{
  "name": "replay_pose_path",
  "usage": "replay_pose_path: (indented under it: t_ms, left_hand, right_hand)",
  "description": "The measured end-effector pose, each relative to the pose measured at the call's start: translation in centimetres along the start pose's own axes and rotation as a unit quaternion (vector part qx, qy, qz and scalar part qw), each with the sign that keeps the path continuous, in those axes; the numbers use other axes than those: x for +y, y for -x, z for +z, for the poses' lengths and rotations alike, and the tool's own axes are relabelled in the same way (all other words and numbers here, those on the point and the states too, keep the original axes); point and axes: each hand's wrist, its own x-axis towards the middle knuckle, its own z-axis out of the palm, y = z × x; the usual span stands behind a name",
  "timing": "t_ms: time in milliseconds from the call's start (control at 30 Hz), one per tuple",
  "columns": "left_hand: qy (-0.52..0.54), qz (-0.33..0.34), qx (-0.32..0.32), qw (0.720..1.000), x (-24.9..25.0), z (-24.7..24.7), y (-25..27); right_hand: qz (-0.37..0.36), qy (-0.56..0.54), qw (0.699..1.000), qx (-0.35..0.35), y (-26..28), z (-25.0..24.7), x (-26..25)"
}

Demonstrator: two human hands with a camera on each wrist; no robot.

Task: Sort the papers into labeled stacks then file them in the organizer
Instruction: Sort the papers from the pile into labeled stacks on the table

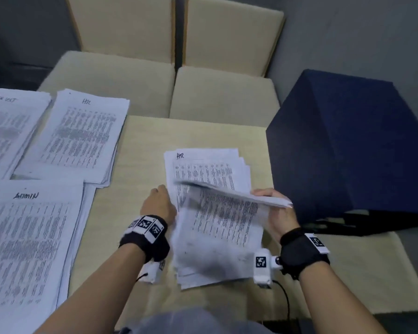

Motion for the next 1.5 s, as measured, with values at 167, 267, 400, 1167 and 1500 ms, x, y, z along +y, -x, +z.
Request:
replay_pose_path:
  t_ms: [167,267,400,1167,1500]
  left_hand:
    - [0.082,-0.059,0.016,0.995,0.1,0.7,-0.3]
    - [0.054,-0.043,0.033,0.997,0.7,0.3,-0.3]
    - [-0.116,-0.020,0.018,0.993,1.4,-0.8,-0.2]
    - [0.611,0.019,-0.031,0.791,-0.6,0.0,0.1]
    - [0.620,-0.007,-0.067,0.782,-2.1,-0.3,-1.4]
  right_hand:
    - [0.011,-0.059,0.998,0.013,1.5,-1.4,1.1]
    - [0.006,-0.029,0.999,0.025,1.4,-1.3,1.3]
    - [0.017,-0.017,1.000,0.014,0.6,-1.3,1.1]
    - [0.106,-0.095,0.990,0.019,-4.2,0.4,1.7]
    - [0.083,-0.023,0.990,0.111,-4.8,0.8,2.2]
